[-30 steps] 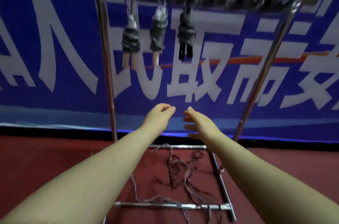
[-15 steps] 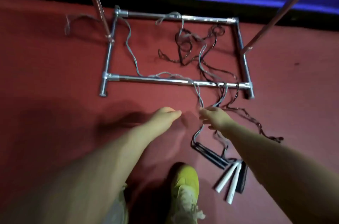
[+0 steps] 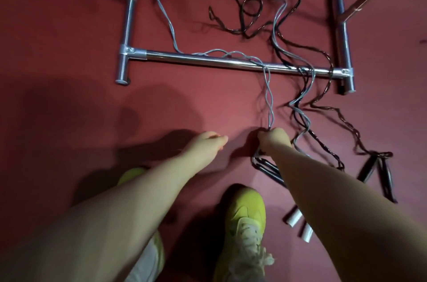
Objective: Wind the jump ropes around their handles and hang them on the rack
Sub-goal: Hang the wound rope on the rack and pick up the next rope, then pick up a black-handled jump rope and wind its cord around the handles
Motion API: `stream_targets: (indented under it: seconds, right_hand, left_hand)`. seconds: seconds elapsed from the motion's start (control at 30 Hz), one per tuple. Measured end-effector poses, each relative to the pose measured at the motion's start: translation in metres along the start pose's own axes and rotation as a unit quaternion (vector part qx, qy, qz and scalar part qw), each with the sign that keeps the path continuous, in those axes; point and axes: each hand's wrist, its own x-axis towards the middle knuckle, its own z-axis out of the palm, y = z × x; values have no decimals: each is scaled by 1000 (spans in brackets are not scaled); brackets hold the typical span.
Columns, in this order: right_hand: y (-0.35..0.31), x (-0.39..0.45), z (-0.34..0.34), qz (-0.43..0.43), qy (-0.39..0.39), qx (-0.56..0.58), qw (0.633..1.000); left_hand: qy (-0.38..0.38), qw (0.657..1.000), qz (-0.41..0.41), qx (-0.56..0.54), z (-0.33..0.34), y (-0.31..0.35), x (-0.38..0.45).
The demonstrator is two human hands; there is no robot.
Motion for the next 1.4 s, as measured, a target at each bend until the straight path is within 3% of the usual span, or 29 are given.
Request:
stream_targets:
  seconds: [0.1, 0.27, 0.5, 0.63, 0.73, 0.83, 0.93, 0.97, 1.0, 1.1, 1.17, 1.27, 1.4]
  right_hand:
    - [-13, -25, -9, -8, -56, 160, 985]
    - [-52, -102, -45, -34, -112, 294, 948]
    - [-113, -272, -120, -146, -248, 380, 879]
    - [-132, -360, -154, -189, -340, 445, 807]
    - [-141, -421, -177, -191, -389, 544, 719]
    - [-143, -460, -194, -187, -400, 627, 642]
    - [-140, -469, -202, -188, -362, 683, 606]
    - [-137, -468, -202, -194, -340, 680, 620]
    - [-133, -464, -200, -201, -308, 658, 657]
    - [-115, -444, -188, -226, -188, 491, 820]
    - [-98, -430, -173, -243, -114, 359, 894]
    - [-78, -423, -157, -314, -45, 242, 917]
    - [-80, -428, -155, -466, -97, 155, 865]
  left_hand:
    - [6, 999, 32, 6, -12, 11, -18]
    - [69, 993, 84, -34, -47, 46, -82]
    - [38, 984, 163, -67, -83, 83, -215]
    - [-37, 968, 229, -93, -101, 88, -268]
    - [-87, 950, 281, -109, -98, 96, -340]
    - [-65, 939, 326, -91, -81, 105, -385]
    - [-42, 933, 341, -108, -73, 109, -405]
    - [-40, 938, 324, -115, -71, 108, -409]
    - [-40, 943, 305, -127, -70, 106, -411]
    - [-38, 948, 256, -187, -70, 100, -411]
    - [-39, 944, 239, -226, -71, 97, -409]
    - [-71, 946, 220, -227, -75, 91, -404]
    - [-115, 956, 186, -195, -82, 80, -396]
